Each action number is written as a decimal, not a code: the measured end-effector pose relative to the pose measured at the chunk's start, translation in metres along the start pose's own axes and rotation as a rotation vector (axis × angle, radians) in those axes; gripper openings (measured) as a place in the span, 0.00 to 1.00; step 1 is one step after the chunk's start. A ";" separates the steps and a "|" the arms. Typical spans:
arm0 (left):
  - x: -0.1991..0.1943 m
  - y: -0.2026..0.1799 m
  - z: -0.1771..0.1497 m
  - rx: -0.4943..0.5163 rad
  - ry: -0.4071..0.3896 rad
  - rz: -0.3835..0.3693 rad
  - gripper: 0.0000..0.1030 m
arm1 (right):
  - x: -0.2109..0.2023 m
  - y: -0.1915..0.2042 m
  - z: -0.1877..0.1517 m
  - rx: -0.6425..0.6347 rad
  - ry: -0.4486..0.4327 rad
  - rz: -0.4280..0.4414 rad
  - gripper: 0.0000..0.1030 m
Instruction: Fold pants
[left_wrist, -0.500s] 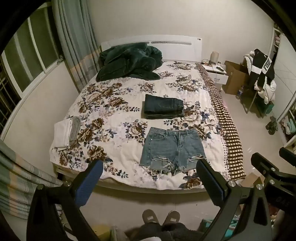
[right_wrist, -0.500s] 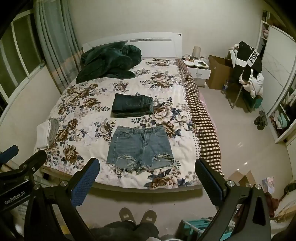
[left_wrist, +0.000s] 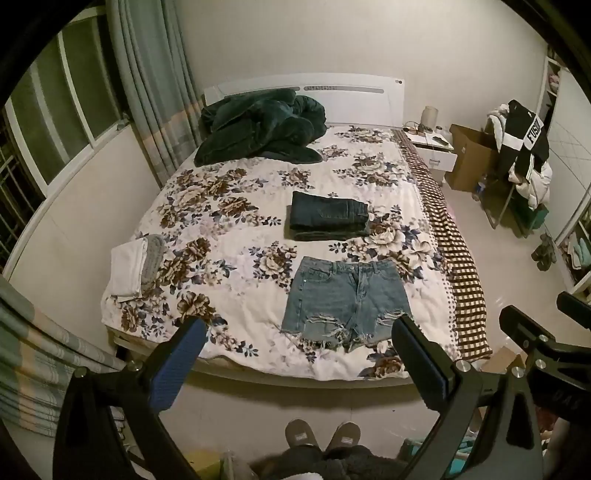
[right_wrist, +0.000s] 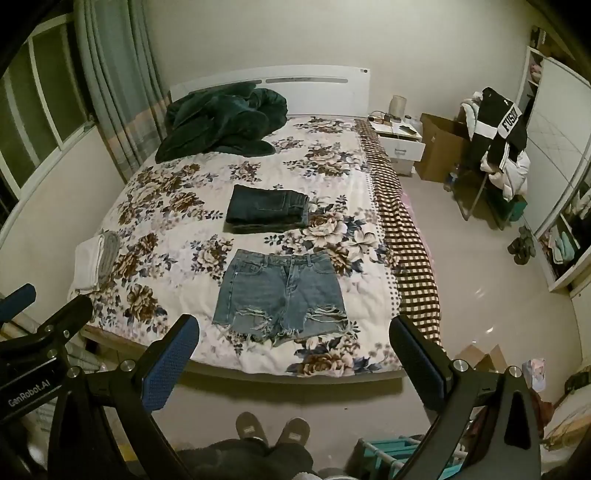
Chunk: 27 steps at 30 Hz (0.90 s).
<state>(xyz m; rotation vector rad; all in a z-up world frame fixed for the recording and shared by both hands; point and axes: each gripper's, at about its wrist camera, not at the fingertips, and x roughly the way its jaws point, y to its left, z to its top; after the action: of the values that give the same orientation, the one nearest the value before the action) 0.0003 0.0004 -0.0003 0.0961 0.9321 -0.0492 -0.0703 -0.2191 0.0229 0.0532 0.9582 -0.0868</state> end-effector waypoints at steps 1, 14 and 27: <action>0.000 0.000 0.000 -0.001 0.001 -0.001 1.00 | 0.000 0.000 0.000 0.001 0.000 -0.002 1.00; 0.000 0.001 0.000 -0.001 -0.006 0.000 1.00 | 0.001 0.001 0.000 -0.004 0.001 -0.005 1.00; -0.010 0.005 0.011 -0.002 -0.009 -0.004 1.00 | 0.001 0.002 0.000 -0.010 0.002 -0.008 1.00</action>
<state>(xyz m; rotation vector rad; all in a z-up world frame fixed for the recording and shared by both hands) 0.0036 0.0045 0.0149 0.0921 0.9236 -0.0520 -0.0697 -0.2176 0.0223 0.0405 0.9605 -0.0890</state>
